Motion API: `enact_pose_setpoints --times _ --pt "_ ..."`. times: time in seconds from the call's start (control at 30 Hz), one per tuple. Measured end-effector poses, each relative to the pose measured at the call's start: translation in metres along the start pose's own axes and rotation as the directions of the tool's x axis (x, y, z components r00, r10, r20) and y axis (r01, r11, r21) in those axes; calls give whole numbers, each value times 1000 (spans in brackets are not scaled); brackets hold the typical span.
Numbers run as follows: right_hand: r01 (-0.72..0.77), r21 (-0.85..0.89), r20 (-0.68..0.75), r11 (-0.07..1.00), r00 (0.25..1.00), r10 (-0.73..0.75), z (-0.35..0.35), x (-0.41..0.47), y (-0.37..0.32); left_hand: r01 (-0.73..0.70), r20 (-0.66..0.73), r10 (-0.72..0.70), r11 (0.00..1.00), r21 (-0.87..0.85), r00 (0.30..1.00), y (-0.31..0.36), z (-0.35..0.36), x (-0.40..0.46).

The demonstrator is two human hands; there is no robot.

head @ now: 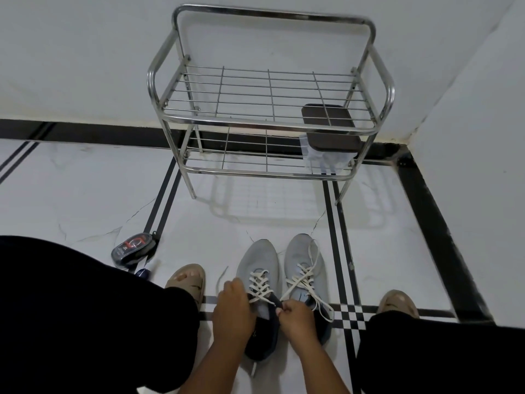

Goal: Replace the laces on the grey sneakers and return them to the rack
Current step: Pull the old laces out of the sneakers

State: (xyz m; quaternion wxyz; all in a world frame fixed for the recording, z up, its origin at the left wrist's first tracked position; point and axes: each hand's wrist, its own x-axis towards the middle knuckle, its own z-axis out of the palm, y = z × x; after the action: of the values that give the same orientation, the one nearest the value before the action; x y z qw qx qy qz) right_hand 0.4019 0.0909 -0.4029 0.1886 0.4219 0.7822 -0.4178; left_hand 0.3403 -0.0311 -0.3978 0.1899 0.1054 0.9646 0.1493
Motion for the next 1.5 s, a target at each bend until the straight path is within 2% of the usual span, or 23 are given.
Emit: enact_pose_setpoints --times 0.07,0.2,0.3,0.37,0.43,0.47,0.5,0.57,0.63,0.73,0.77,0.8,0.83,0.9,0.93,1.0,1.07,1.1,1.17,1.2,1.27,1.33,1.5 --pt "32 -20 27 999 999 -31 2 0 0 -248 -63 253 965 85 965 10 5 2" --pt "53 1 43 999 998 -53 5 -1 -1 -364 85 355 889 278 931 14 15 8" --pt "32 48 19 998 999 -32 6 0 2 -159 68 167 981 -108 984 12 15 15" --pt "-3 109 8 994 1000 2 6 1 6 275 70 -320 659 -700 945 7 -9 25" --pt "-6 157 15 988 1000 4 6 3 8 458 356 -416 175 -872 837 -4 -20 29" --pt "-2 170 22 986 1000 -1 7 4 8 507 419 -362 194 -840 833 -2 -24 35" --pt "1 175 28 985 1000 -6 8 4 9 503 406 -297 508 -700 864 1 -29 38" --pt "9 163 24 987 1000 -13 10 6 9 154 306 -71 955 -254 949 5 -22 33" --pt "14 154 17 988 1000 -17 12 8 9 -154 301 142 988 16 943 14 -12 20" --pt "6 167 18 986 1000 -10 13 8 10 -46 292 56 998 -42 955 20 0 17" --pt "4 179 15 984 1000 -7 13 9 10 165 285 -76 939 -303 955 18 -4 19" --pt "3 189 12 982 1000 -5 13 9 11 382 321 -219 665 -642 921 14 -9 23" --pt "-4 194 13 981 1000 2 12 9 12 466 379 -323 259 -846 867 11 -17 29" --pt "-13 197 13 980 1000 11 11 9 12 304 523 -485 -460 -834 701 0 -38 41" --pt "-13 189 12 982 1000 11 11 10 13 181 580 -493 -640 -747 649 -6 -45 44" --pt "-15 167 9 986 1000 13 10 9 13 64 619 -525 -730 -680 584 -18 -59 55" --pt "-28 156 9 987 1000 27 8 9 13 324 486 -681 -363 -874 548 -21 -63 59" --pt "-33 139 18 990 999 31 6 8 12 502 366 -743 -46 -863 561 -24 -57 57" --pt "7 62 34 998 999 -9 2 8 6 555 61 -650 592 -584 758 -18 -37 43" --pt "57 25 25 998 998 -57 1 8 2 484 -58 -551 774 -408 833 -14 -29 31" --pt "191 -30 -25 981 981 -192 1 9 -6 344 -144 -344 939 -26 928 -4 -19 8" --pt "313 -113 -49 943 946 -320 4 11 -17 191 20 -198 964 187 980 -4 -11 2" --pt "457 -484 98 746 876 -472 23 7 -15 140 240 -148 989 49 959 -8 -9 3"
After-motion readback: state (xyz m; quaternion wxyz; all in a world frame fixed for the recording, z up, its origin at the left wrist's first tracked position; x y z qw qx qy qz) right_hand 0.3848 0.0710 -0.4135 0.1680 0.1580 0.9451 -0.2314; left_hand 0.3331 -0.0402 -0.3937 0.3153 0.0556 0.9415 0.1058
